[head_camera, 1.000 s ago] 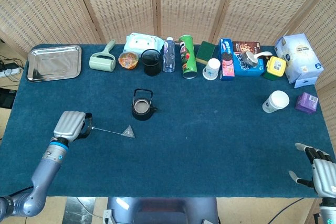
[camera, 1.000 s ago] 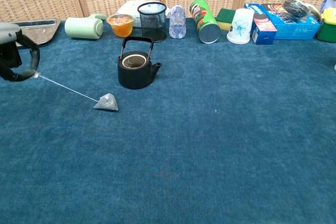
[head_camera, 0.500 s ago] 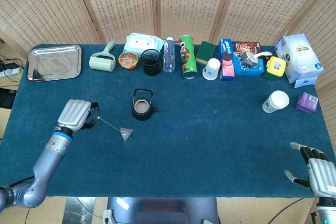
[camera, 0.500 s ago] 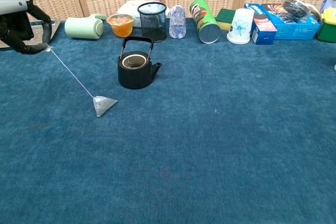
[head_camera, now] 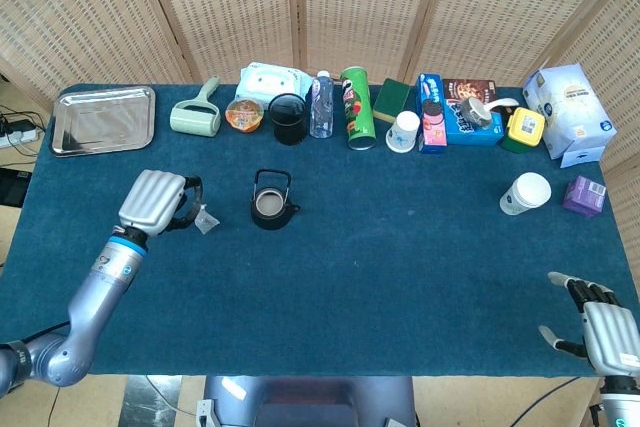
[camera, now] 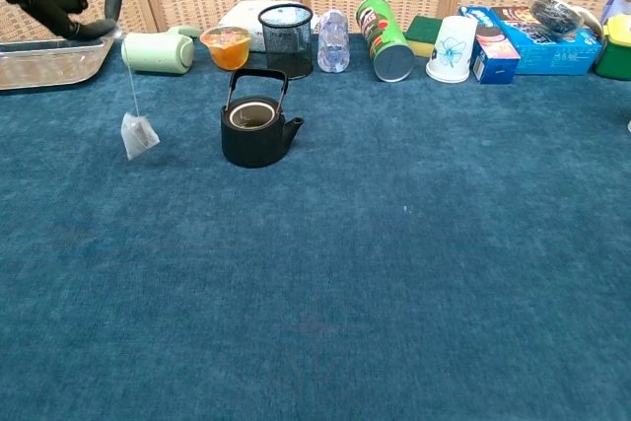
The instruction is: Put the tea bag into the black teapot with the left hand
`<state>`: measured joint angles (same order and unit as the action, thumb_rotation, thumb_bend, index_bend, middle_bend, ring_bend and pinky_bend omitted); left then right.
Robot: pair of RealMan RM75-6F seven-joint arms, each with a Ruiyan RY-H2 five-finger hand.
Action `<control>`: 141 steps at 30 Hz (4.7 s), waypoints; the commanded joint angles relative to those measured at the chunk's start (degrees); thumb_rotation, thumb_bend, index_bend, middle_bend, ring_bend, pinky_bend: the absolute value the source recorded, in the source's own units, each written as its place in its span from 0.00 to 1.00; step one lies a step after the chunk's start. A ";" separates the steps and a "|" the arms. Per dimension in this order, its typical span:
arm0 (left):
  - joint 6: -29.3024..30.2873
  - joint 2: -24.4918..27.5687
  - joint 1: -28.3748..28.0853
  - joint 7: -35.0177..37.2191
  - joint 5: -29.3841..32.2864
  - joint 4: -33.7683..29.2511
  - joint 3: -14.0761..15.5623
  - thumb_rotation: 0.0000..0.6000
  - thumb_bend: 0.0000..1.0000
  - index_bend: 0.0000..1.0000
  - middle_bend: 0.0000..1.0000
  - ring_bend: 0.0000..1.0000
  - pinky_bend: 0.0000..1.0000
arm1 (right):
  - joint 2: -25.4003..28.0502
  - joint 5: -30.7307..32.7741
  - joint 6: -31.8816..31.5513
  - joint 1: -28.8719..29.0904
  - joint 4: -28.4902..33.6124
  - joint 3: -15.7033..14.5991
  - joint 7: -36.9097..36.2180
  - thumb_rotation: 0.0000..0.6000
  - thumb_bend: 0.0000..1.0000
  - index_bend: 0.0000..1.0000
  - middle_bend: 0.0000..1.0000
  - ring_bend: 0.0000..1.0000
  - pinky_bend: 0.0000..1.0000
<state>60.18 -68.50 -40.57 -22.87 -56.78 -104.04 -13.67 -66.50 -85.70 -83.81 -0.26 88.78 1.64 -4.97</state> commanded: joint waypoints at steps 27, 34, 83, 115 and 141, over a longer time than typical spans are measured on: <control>-4.25 -3.20 -10.40 -0.38 9.22 5.13 -5.24 1.00 0.47 0.61 1.00 1.00 0.95 | -0.29 1.14 0.72 -0.10 -0.37 -0.49 -0.27 1.00 0.24 0.22 0.31 0.27 0.23; -5.03 -4.07 -12.46 -1.20 10.83 6.72 -5.12 1.00 0.46 0.61 1.00 1.00 0.95 | -0.31 1.44 0.84 -0.12 -0.66 -0.44 -0.53 1.00 0.24 0.22 0.31 0.27 0.23; -6.10 -7.59 -18.36 -3.57 14.18 7.10 -1.19 1.00 0.45 0.61 1.00 1.00 0.95 | -0.38 2.11 0.05 -1.33 -2.18 -0.48 -2.65 1.00 0.24 0.22 0.31 0.27 0.23; -5.42 -11.03 -21.95 -6.67 15.68 6.57 -0.24 1.00 0.45 0.61 1.00 1.00 0.95 | -0.31 2.04 -0.98 -2.54 -3.85 -0.57 -4.95 1.00 0.24 0.22 0.31 0.28 0.23; -3.98 -11.17 -22.06 -7.72 16.37 7.16 1.06 1.00 0.39 0.61 1.00 1.00 0.95 | -0.12 2.11 -1.30 -3.10 -4.03 -0.47 -5.45 1.00 0.24 0.22 0.31 0.28 0.23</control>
<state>55.97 -79.86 -62.84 -30.55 -40.34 -96.93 -12.77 -66.62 -83.54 -85.12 -3.37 84.74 1.18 -10.43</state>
